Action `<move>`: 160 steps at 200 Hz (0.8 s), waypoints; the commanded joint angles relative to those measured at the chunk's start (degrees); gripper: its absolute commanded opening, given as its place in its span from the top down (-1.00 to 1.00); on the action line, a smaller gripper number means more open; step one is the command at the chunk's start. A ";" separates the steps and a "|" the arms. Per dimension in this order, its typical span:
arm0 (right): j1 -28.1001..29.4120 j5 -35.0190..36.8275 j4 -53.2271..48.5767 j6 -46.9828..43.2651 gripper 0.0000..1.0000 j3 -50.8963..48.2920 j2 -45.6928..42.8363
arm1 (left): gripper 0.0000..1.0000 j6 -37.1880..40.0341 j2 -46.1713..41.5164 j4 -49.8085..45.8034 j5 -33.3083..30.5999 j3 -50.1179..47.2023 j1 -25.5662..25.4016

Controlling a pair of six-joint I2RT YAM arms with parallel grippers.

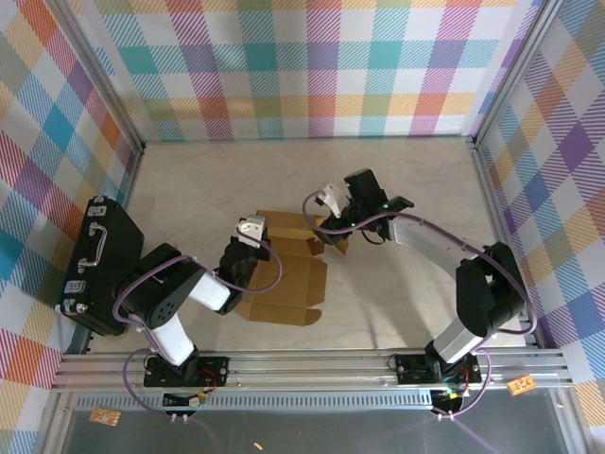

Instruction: Fold the paper box

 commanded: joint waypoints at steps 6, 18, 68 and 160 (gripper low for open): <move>1.13 -1.22 -0.90 1.59 -0.44 4.30 2.73 | 1.00 -0.52 0.59 2.10 0.93 -0.62 0.18; 1.22 -2.42 -2.35 2.14 -0.44 5.11 2.94 | 1.00 -0.51 0.56 2.09 0.92 -0.63 0.21; 0.46 1.03 -2.71 4.56 -0.58 2.83 -3.18 | 1.00 -0.70 0.56 2.09 0.71 -0.62 0.22; -16.07 6.21 11.07 28.31 -0.32 -16.14 -20.77 | 1.00 -0.70 0.53 1.92 0.51 -0.49 0.17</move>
